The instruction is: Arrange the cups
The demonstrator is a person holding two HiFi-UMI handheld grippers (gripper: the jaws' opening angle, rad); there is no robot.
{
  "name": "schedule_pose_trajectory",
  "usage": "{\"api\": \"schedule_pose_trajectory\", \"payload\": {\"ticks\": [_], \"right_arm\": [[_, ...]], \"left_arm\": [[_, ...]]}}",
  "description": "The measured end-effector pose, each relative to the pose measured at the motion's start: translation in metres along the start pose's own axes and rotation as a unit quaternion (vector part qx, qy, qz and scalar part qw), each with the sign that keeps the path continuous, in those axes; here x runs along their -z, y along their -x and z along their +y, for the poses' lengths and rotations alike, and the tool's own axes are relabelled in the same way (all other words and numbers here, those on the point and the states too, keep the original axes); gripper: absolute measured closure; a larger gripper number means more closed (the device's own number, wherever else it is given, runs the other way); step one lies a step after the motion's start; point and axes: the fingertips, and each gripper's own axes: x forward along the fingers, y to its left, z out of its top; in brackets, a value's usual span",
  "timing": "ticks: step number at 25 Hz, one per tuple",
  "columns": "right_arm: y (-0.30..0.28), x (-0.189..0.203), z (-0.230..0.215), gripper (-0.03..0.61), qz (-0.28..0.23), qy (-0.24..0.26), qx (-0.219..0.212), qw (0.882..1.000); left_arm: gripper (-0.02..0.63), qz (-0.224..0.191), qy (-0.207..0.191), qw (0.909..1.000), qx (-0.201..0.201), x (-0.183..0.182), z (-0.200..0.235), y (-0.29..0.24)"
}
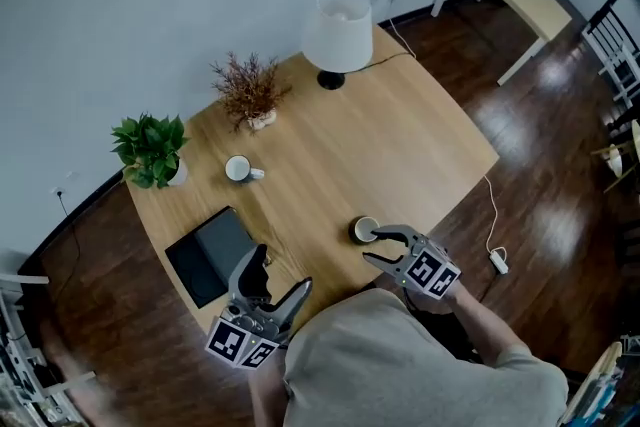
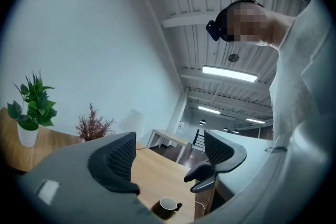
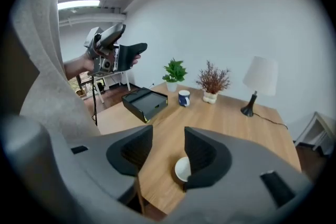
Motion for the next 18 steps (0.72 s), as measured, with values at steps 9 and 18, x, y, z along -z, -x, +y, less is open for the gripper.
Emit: {"api": "schedule_pose_trajectory", "payload": {"ticks": [9,18], "right_arm": [[-0.022,0.148,-0.032,0.374,0.149,-0.053,0.037,0.987],[-0.074,0.193,-0.039,0.427,0.237,-0.006,0.026,0.971]], "left_arm": [[0.224,0.070,0.018,0.9939,0.083,0.046,-0.039,-0.041],[0.224,0.080,0.019,0.9940,0.072,0.048,-0.033,-0.040]]}}
